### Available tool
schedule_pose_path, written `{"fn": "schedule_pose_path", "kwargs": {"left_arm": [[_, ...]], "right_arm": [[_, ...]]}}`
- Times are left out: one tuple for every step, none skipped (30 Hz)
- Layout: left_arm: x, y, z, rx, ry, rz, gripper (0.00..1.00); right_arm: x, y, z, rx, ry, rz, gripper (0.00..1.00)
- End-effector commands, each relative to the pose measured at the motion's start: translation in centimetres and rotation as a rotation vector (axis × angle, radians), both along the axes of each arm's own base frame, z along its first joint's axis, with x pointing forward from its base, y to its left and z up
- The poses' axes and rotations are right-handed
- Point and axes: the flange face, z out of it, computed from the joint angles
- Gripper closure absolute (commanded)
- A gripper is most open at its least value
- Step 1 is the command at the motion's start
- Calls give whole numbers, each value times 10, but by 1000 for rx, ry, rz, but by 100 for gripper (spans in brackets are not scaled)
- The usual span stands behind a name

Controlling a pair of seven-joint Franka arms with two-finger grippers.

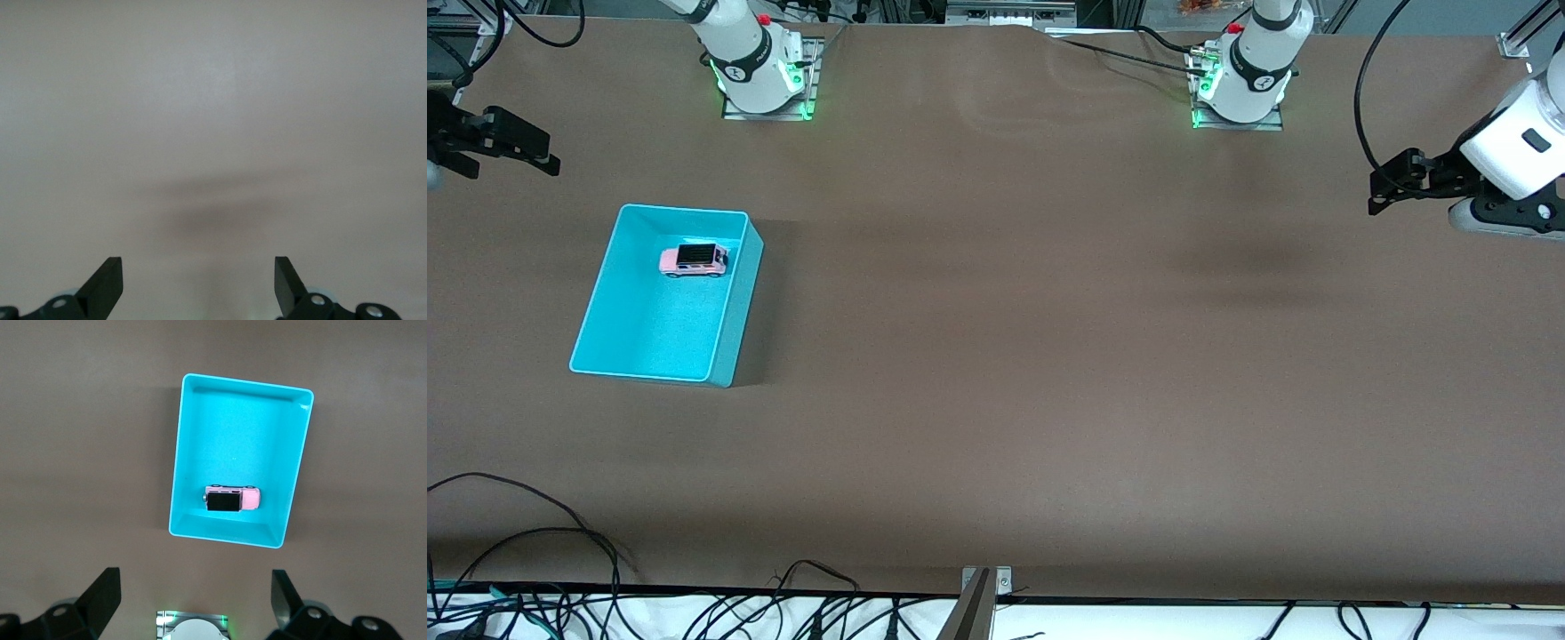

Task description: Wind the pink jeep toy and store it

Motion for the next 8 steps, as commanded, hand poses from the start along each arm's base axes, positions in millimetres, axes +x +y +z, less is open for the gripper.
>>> {"fn": "schedule_pose_path", "kwargs": {"left_arm": [[5,-5,22,-2,-36,12,0],[5,-4,22,-3,-34,12,0],[5,-3,22,-5,-36,13,0],[5,-3,21,-5,-31,13,0],[5,-3,21,-3,-31,14,0],[5,-3,21,-3,-30,14,0],[5,-4,21,-3,-30,12,0],[5,-4,21,-3,-30,14,0]], "right_arm": [[0,2,0,-23,-21,-7,0],[0,2,0,-23,-21,-7,0],[1,2,-1,-23,-19,-7,0],[1,2,0,-23,-21,-7,0],[1,2,0,-23,-23,-7,0],[1,1,0,-23,-21,-8,0],[1,1,0,-23,-21,-8,0],[1,1,0,-23,-21,-8,0]]}}
